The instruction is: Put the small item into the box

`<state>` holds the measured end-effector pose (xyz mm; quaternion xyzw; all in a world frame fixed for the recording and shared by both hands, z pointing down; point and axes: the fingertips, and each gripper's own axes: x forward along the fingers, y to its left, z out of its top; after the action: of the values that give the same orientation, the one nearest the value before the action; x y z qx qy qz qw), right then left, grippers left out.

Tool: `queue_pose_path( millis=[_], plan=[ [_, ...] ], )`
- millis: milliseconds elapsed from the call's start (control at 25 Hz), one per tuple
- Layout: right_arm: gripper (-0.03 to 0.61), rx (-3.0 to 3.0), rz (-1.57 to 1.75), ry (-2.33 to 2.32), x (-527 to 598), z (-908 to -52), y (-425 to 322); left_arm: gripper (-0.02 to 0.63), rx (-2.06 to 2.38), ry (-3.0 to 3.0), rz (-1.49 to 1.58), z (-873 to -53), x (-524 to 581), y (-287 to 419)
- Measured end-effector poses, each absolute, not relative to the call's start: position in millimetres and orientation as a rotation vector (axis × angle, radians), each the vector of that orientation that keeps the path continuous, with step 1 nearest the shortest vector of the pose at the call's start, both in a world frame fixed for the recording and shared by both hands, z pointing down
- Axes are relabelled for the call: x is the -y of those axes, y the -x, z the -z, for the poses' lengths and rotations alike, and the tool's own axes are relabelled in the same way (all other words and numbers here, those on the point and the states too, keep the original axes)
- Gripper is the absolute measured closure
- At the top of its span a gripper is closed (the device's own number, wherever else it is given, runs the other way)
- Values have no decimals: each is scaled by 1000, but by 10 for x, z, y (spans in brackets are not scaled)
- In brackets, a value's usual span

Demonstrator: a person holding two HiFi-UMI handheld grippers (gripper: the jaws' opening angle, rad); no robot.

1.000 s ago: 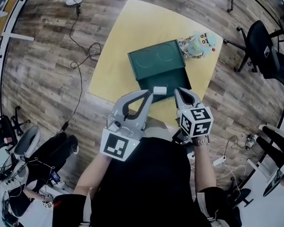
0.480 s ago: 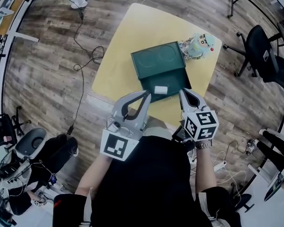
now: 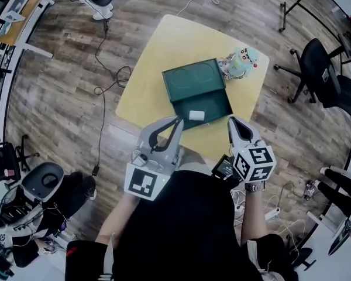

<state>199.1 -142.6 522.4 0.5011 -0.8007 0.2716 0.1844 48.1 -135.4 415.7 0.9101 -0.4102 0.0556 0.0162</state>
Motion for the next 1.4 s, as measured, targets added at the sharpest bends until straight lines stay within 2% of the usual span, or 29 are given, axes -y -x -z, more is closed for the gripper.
queue_pose_path(
  millis=[600,1400],
  plan=[
    [575,2404,-654,-1544,1149,-4308,-2074,612,1343,-2817,-61,-3850,1133,-381],
    [577,2677,-342,-1574,1133,-3115,-1615,612,1466,-2803,124,-3326,1134,-33]
  ],
)
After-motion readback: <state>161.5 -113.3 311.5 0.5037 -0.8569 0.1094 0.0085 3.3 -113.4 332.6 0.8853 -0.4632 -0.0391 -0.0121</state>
